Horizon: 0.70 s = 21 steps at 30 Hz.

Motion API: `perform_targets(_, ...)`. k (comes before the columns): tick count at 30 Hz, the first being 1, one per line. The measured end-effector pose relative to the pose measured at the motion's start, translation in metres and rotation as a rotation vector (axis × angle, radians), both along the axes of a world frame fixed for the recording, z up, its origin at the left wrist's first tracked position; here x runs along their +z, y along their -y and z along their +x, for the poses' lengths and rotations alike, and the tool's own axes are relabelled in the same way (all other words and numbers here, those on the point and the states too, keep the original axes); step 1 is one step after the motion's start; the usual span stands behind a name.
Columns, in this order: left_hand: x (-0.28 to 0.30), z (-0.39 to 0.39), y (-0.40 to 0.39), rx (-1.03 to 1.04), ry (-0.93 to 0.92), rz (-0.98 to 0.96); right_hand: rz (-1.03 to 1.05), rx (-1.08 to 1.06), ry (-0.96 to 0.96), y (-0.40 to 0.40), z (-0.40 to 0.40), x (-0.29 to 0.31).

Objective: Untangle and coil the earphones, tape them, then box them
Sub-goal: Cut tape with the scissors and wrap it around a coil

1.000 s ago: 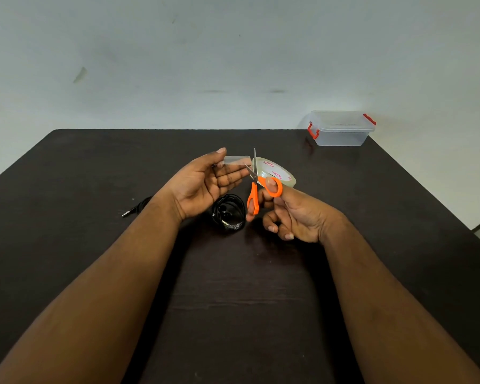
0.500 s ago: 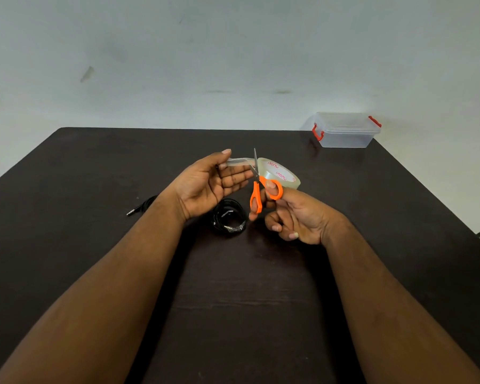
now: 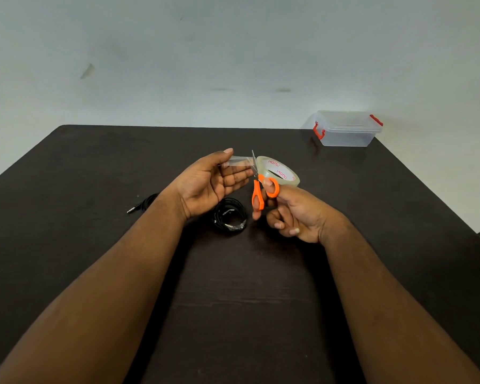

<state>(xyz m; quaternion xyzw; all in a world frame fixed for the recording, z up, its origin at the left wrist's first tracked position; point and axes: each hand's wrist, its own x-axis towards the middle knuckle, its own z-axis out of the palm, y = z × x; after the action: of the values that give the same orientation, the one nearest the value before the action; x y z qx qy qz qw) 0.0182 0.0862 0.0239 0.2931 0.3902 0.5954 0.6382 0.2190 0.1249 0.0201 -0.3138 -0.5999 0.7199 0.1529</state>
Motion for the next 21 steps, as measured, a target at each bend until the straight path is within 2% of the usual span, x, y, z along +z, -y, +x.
perform_targets(11, -0.002, -0.003, 0.0, -0.049, -0.007, -0.001, 0.062, -0.082, 0.043, -0.003, 0.002, 0.001)
perform_targets(14, 0.002, -0.004, 0.002, -0.047, -0.029, -0.017, 0.176, -0.12, 0.148, -0.003, 0.003, 0.003)
perform_targets(18, 0.007, -0.005, 0.004, 0.073, -0.348, -0.072, 0.502, -0.132, 0.384, -0.004, 0.003, 0.004)
perform_targets(21, 0.009, -0.008, 0.006, 0.188, -0.605, -0.081, 0.63, -0.108, 0.457, -0.007, 0.002, 0.001)
